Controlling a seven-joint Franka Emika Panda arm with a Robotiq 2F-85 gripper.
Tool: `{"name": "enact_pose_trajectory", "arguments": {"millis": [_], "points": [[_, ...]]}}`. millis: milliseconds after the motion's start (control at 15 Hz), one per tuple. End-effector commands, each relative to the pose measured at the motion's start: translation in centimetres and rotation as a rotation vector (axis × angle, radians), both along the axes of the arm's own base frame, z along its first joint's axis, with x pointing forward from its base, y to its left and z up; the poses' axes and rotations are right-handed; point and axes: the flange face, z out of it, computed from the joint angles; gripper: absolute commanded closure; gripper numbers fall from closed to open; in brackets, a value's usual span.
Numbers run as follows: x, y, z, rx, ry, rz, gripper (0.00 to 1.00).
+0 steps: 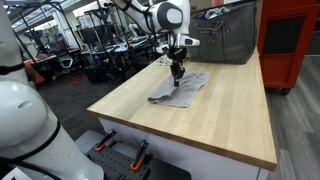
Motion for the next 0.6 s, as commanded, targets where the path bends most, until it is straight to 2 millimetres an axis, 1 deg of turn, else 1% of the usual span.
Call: {"name": "enact_pose_trajectory", "arguments": {"millis": [0, 267, 533], "points": [[-1.1, -1.8, 0.2, -0.087, -0.010, -0.094, 1.00], [-1.5, -3.4, 0.0, -0.178, -0.006, -0.170, 1.00], [-2.1, -4.1, -0.2, -0.249, 0.017, -0.212, 1.00]]}}
